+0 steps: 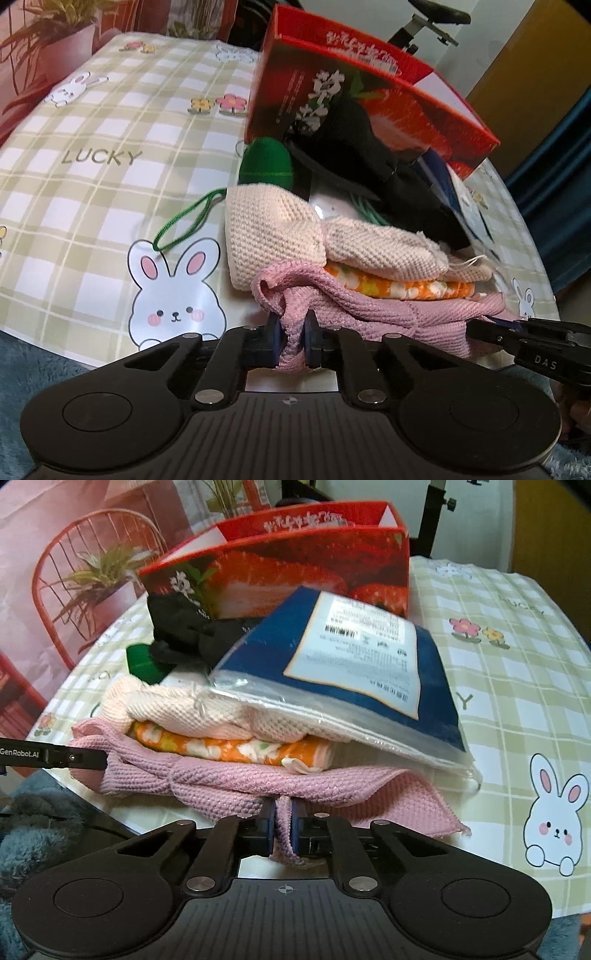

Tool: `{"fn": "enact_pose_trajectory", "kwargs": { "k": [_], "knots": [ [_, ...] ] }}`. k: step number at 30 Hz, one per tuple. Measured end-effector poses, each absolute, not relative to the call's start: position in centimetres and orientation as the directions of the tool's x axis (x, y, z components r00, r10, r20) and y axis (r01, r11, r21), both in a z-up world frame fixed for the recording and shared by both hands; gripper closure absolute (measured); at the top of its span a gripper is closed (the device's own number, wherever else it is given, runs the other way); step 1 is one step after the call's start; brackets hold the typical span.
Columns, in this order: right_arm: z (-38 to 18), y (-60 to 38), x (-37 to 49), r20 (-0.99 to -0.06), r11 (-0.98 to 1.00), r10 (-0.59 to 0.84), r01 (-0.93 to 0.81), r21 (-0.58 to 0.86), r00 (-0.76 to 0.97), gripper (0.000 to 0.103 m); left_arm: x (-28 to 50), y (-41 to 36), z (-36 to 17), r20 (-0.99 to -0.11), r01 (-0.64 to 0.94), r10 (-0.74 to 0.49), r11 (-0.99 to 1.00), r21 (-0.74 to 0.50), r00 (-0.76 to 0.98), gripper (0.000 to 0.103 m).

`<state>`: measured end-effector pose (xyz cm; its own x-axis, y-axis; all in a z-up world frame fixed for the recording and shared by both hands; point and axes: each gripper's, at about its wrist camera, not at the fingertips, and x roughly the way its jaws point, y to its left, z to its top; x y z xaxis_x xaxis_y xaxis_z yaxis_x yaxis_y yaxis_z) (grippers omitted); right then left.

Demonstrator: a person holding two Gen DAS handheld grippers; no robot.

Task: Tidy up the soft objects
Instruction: 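Close both grippers on the pink waffle towel side by side, then lift the pink towel with both grippers and carry it over the red box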

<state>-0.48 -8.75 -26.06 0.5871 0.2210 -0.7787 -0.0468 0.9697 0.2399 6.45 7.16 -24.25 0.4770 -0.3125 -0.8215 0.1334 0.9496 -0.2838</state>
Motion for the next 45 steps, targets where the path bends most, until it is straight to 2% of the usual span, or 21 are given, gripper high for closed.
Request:
{"fn": "enact_pose_trajectory", "kwargs": {
  "k": [18, 33, 45],
  "knots": [
    [-21.5, -8.9, -2.5, -0.642, 0.963, 0.243, -0.104, 0.247, 0.727, 0.096, 4.7, 7.6, -20.5, -0.720, 0.180, -0.315, 0.948, -0.261, 0.618, 0.091],
    [-12.2, -10.2, 0.0, -0.436, 0.964, 0.248, -0.177, 0.198, 0.865, 0.096, 6.7, 6.7, -11.4, -0.528, 0.236, -0.336, 0.939, -0.250, 0.779, 0.091],
    [-8.4, -11.7, 7.4, -0.410, 0.975, 0.216, -0.170, 0.147, 0.886, 0.096, 12.7, 4.9, -8.4, -0.484, 0.235, -0.322, 0.944, -0.233, 0.814, 0.091]
  ]
}}
